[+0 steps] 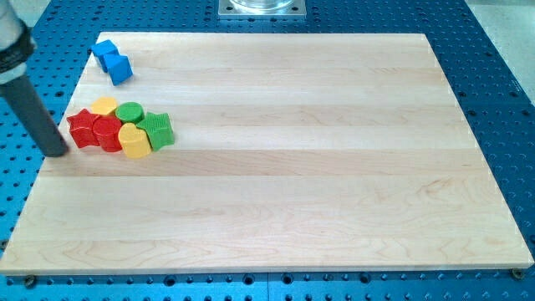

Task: Slide the blue blocks slightly to the right

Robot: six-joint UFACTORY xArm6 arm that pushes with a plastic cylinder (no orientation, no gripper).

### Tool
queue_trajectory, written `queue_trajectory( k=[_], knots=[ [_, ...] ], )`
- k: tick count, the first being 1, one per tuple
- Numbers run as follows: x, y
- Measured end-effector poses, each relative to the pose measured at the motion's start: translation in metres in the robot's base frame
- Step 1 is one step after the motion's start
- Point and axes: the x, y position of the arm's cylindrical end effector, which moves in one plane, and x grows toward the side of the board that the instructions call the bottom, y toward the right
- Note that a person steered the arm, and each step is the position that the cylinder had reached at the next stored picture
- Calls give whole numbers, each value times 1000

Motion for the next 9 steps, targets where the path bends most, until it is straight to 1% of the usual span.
queue_trajectory(
  k=[1,2,3,5,6,7,8,9],
  knots=[
    [-2,0],
    [-57,4],
    [-126,15],
    [-214,15],
    [-225,12],
    [-239,21],
    [-262,35],
    [-248,35]
  ],
)
